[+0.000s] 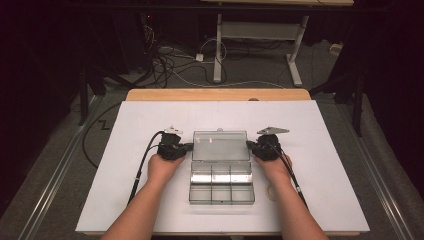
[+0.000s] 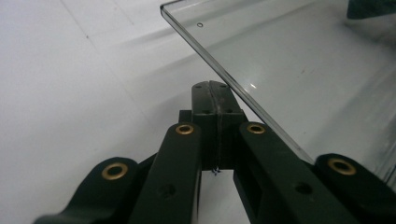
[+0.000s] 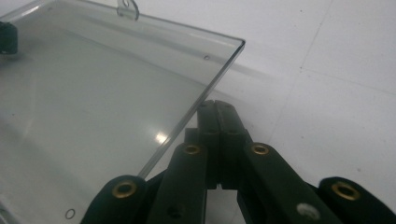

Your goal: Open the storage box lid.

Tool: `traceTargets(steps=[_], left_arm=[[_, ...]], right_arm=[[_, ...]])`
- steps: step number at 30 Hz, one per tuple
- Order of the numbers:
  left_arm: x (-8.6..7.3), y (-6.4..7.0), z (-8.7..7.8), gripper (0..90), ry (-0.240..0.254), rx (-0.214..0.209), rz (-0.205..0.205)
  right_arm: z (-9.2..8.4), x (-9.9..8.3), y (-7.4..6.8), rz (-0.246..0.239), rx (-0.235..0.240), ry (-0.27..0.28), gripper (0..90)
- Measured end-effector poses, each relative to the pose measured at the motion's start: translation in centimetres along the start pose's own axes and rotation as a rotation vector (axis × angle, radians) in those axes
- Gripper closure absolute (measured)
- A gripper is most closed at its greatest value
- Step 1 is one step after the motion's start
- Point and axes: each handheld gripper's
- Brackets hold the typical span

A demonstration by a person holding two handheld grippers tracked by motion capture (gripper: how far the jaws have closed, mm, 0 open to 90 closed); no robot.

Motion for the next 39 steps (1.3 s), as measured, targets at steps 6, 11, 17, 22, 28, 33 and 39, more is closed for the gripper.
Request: traceTargets(steps=[6,11,17,22,28,33,39], left_arm=[[-0.3,0.0,-0.6,88.0,-0.005,0.023,0.011],[-1.3,0.2,-1.7,88.0,0.041,0.016,0.039],[-3.8,0.9,-3.6,88.0,0.097,0.000,0.078],[-6.4,1.7,-4.9,87.9,0.123,0.020,0.121],[-9.3,2.1,-6.1,87.7,0.128,0.033,0.145],[-11.2,2.4,-6.8,87.5,0.113,0.060,0.166],[-12.3,2.5,-7.3,71.9,0.158,0.056,0.185]], right_arm=[[-0.7,-0.1,0.3,0.006,-0.012,0.009,90.0],[-2.2,-0.5,0.1,-0.014,-0.016,0.056,90.0],[-4.3,-1.9,-0.4,-0.038,0.003,0.100,90.0],[-6.2,-3.7,-1.3,-0.071,0.003,0.131,90.0],[-8.1,-5.8,-2.3,-0.101,0.009,0.152,89.1],[-9.2,-8.0,-3.1,-0.089,0.026,0.157,81.0],[-9.8,-10.4,-3.4,-0.090,0.025,0.138,66.0]])
Point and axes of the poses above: each handheld gripper's, and its own axes: z roughly forward along the jaws, x roughly out of its top, y roughly to its right, and after that the axes turned 11 degrees about -y, right-handed
